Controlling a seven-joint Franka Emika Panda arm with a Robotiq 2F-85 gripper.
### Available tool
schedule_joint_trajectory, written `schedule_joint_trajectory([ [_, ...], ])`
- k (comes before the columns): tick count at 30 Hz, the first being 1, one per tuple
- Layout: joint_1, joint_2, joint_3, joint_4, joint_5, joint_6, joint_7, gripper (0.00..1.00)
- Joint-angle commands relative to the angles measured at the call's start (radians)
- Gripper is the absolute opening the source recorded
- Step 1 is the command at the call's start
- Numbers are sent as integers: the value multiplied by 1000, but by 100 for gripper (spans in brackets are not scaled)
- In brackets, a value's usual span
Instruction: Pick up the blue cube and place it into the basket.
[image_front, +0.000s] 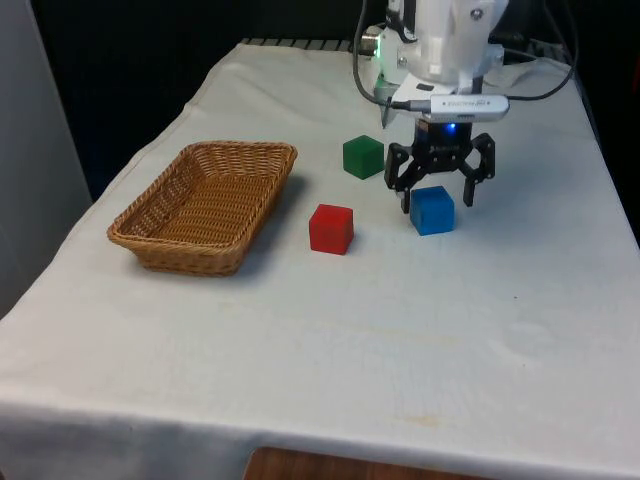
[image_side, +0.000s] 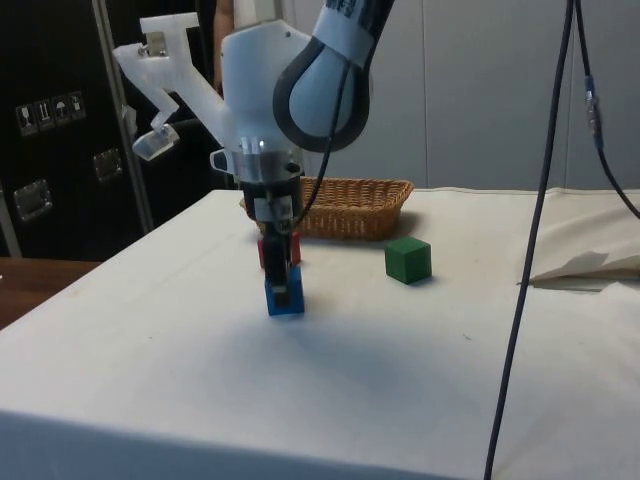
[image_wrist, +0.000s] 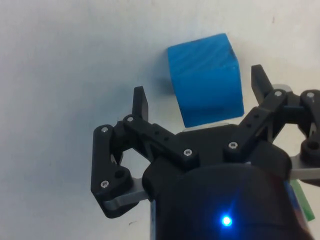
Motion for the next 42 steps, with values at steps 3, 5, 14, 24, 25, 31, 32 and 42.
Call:
schedule_joint_trajectory([
  [3, 0, 17, 0, 1, -2, 16, 0, 100],
  [5, 10, 31, -13, 4, -18, 36, 12, 100],
  [14, 4, 41, -7, 6, -11, 43, 6, 100],
  [24, -1, 41, 1, 5, -3, 41, -1, 100],
  [25, -2, 41, 1, 5, -3, 42, -1, 100],
  [31, -2, 41, 1, 3, -3, 45, -1, 92],
  [32, -2, 41, 1, 3, -3, 45, -1, 83],
  [42, -2, 41, 1, 3, -3, 46, -1, 0],
])
